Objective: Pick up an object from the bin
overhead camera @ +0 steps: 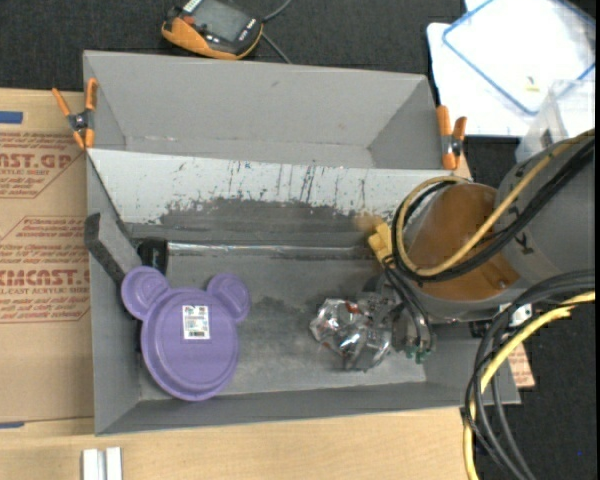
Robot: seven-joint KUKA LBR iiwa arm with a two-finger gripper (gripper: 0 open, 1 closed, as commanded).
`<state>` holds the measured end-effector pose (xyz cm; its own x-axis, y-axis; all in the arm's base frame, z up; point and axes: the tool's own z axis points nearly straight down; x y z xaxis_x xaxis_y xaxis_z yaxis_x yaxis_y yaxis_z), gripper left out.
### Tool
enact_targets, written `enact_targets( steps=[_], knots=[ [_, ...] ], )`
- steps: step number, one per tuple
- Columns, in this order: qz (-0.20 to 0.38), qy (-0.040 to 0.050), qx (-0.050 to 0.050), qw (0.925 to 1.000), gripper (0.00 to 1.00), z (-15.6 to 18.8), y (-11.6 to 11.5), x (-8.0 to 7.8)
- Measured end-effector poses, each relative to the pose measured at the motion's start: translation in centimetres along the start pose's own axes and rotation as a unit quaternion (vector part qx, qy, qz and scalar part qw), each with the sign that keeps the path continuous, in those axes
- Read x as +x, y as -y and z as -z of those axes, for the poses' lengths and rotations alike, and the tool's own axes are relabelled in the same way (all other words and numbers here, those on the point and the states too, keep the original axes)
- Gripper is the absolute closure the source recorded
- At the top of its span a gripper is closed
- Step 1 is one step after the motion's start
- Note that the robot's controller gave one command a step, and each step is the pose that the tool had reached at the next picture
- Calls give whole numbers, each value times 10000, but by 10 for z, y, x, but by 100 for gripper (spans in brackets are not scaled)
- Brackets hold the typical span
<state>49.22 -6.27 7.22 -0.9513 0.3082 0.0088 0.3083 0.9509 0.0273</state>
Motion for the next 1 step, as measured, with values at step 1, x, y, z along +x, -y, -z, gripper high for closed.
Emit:
enact_targets(
  steps=[1],
  knots=[
    [-5, -18, 8, 10000, 100, 7, 0, 1]
  ],
)
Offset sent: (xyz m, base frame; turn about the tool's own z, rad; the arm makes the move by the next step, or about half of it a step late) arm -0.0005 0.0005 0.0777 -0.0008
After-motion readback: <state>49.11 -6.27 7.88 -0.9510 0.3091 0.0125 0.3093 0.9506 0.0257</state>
